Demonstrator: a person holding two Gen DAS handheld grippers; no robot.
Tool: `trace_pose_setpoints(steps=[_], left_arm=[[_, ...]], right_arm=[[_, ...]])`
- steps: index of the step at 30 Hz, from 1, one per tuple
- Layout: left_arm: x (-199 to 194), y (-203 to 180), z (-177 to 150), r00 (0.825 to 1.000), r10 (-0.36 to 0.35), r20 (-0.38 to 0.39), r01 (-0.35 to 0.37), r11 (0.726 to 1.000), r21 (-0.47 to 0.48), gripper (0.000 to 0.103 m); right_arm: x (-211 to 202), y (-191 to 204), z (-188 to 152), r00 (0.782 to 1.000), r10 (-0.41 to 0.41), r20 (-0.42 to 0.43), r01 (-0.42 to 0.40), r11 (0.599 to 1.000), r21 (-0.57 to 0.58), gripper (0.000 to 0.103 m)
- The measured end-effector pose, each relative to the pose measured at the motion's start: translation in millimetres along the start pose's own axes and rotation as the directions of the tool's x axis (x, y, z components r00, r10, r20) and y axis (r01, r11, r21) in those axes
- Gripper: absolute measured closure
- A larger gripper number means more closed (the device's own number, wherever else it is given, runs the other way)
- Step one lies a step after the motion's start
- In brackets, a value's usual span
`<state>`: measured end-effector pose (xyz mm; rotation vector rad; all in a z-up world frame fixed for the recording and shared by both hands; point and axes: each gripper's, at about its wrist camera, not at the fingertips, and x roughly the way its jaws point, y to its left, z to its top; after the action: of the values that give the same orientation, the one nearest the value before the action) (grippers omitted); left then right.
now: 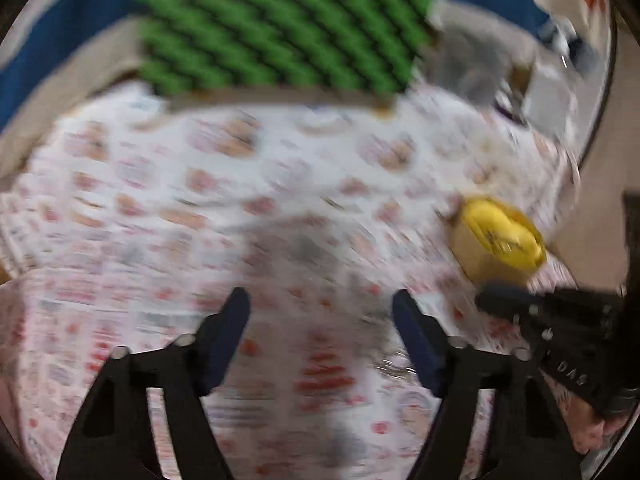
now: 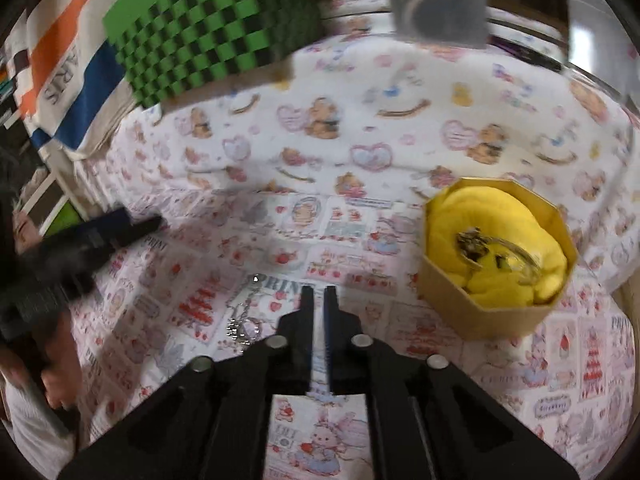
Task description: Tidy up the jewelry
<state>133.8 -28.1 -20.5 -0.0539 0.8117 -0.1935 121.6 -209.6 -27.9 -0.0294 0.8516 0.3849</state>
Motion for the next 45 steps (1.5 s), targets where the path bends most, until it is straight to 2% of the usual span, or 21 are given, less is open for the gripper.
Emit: trace_pose_setpoints(steps=[1, 3, 5, 7, 8, 12, 15, 17, 21, 22, 23, 29, 31, 37, 40, 43, 45], left_arm=[[8, -7, 1, 1.0, 0.003, -0.026, -0.003, 1.0, 0.008, 0.04], [23, -16, 1, 0.996, 0.031, -0.083, -0.03, 0.999, 0.02, 0.048], [39, -21, 0, 0.989, 0.063, -0.132, -0.061, 0.998, 0.018, 0.056], [50, -21, -3, 0.985, 0.066, -0.161, -0.065, 0.998, 0.013, 0.066], [53, -22, -5, 0.985, 0.067, -0.162, -0.065, 0.998, 0.019, 0.068], [54, -27, -6, 0.99, 0.068, -0.127, -0.064, 0.997, 0.038, 0.074], [55, -34, -8, 0.991, 0.048, -0.126, -0.041, 0.998, 0.057, 0.083], [56, -37, -9, 0.99, 0.018, -0.141, -0.01, 0.998, 0.059, 0.083], [57, -50, -12, 0.99, 0.056, -0.128, -0.044, 0.995, 0.093, 0.085], [57, -53, -12, 0.99, 0.06, -0.126, -0.049, 0.995, 0.091, 0.087], [58, -55, -12, 0.991, 0.058, -0.124, -0.047, 0.995, 0.089, 0.093], [54, -56, -13, 0.99, 0.05, -0.129, -0.04, 0.996, 0.074, 0.094], [40, -42, -12, 0.993, 0.036, -0.116, -0.031, 0.998, 0.048, 0.094], [-18, -14, -3, 0.999, 0.039, 0.007, -0.039, 0.999, -0.005, 0.094], [-60, 3, 4, 0.992, 0.043, 0.119, -0.038, 0.998, -0.042, 0.094], [-85, 21, 14, 0.983, 0.008, 0.181, 0.007, 0.997, -0.078, 0.094], [-97, 27, 17, 0.977, 0.018, 0.212, 0.001, 0.996, -0.09, 0.094]], right_arm=[[-5, -4, 2, 1.0, -0.015, 0.025, 0.015, 1.0, 0.011, 0.088], [-14, -16, 5, 0.998, -0.03, 0.054, 0.027, 0.998, 0.059, 0.064], [-20, -29, 7, 0.996, -0.068, 0.063, 0.063, 0.994, 0.089, 0.059], [-22, -35, 8, 0.991, -0.107, 0.075, 0.1, 0.99, 0.094, 0.05], [-23, -37, 9, 0.99, -0.114, 0.079, 0.107, 0.99, 0.091, 0.042], [-25, -44, 10, 0.991, -0.107, 0.078, 0.099, 0.99, 0.105, 0.031], [-27, -41, 8, 0.988, -0.13, 0.078, 0.123, 0.988, 0.095, 0.03], [-27, -40, 8, 0.989, -0.126, 0.073, 0.119, 0.989, 0.093, 0.03], [-25, -39, 7, 0.988, -0.134, 0.072, 0.127, 0.988, 0.09, 0.03], [-25, -40, 7, 0.988, -0.138, 0.071, 0.131, 0.987, 0.093, 0.03], [-24, -41, 7, 0.988, -0.139, 0.068, 0.133, 0.986, 0.096, 0.03], [-20, -42, 5, 0.988, -0.146, 0.054, 0.141, 0.985, 0.1, 0.03], [-20, -40, 5, 0.987, -0.148, 0.058, 0.142, 0.985, 0.097, 0.03], [-24, -32, 3, 0.993, -0.086, 0.084, 0.08, 0.994, 0.078, 0.03], [-24, -24, 2, 0.995, -0.04, 0.089, 0.034, 0.997, 0.063, 0.03], [-20, -12, -1, 0.996, 0.01, 0.087, -0.014, 0.999, 0.038, 0.03], [-17, -2, -4, 0.996, 0.026, 0.08, -0.027, 1.0, 0.012, 0.03]])
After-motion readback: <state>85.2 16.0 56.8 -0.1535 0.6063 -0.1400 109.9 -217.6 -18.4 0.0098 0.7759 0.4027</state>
